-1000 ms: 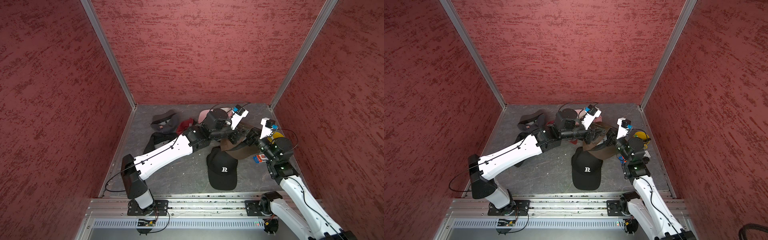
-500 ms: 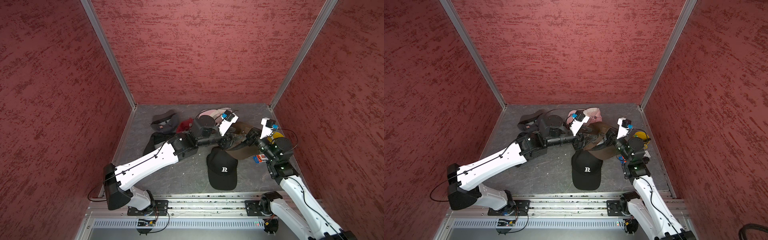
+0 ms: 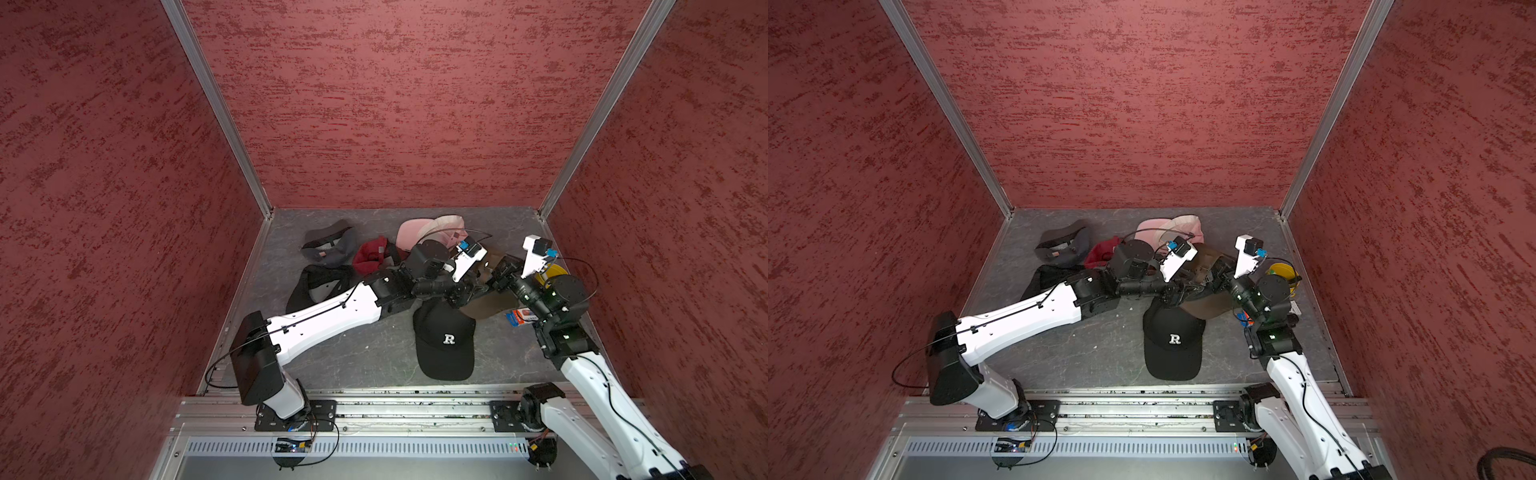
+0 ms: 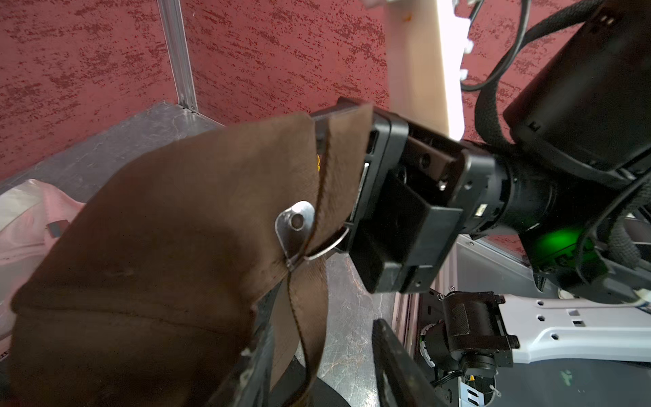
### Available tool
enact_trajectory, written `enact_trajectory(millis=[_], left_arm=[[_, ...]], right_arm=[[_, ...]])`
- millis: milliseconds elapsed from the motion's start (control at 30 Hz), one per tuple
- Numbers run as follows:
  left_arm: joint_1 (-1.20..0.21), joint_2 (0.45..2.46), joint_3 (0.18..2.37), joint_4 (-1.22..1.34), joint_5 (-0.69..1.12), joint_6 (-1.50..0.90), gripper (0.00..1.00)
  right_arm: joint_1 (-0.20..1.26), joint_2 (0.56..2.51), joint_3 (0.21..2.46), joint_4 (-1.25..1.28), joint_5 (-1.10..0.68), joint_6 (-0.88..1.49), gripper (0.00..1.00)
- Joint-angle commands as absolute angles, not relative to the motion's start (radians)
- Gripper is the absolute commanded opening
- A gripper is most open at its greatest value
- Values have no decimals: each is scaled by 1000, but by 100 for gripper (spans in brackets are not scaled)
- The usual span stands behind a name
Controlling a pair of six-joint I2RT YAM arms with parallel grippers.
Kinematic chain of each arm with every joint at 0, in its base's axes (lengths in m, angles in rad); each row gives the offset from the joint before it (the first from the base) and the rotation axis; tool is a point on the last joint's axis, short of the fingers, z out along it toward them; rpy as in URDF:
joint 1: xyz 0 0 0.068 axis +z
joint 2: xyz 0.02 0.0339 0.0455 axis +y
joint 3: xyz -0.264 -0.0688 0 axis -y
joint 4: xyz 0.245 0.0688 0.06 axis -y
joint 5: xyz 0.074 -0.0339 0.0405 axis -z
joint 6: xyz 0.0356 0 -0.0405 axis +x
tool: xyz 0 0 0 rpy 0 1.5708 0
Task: Open the adjustable buckle of the baseball cap
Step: Pull the adjustable strap on the baseball cap.
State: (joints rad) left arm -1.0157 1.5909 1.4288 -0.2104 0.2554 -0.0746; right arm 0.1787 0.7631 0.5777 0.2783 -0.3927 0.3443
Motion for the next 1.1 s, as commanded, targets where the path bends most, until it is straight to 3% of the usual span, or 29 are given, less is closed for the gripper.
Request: enact_trajectory(millis=[0,133,400,533,600,633,700,800,1067], left_arm=[[-1017,1602,1421,-156,281,-87,47],[-1009,1617,1401,-115,291,-111,44],[-1004,1609,1364,-82,347,-145,12],[-996,1603,1357,-69,362,-159,0],[-994,1598,1365,-72,377,-161,0],[-994,1592,1369,-77,383,-160,0],[-991,1576,1379,-99,396,-161,0],[-978,1554,1402,-142,430,-166,0],[-957,1531,1455,-215,497,-145,0]], right_arm=[[181,749,617,284,-407,354,0],[181,756,615,288,-416,354,0],[181,755,602,299,-420,353,0],[182,765,606,304,-428,343,0],[181,769,607,297,-434,320,0],[181,771,608,290,-437,303,2],[181,767,608,267,-438,248,20],[181,758,610,231,-437,163,30],[185,712,579,226,-506,-6,43]])
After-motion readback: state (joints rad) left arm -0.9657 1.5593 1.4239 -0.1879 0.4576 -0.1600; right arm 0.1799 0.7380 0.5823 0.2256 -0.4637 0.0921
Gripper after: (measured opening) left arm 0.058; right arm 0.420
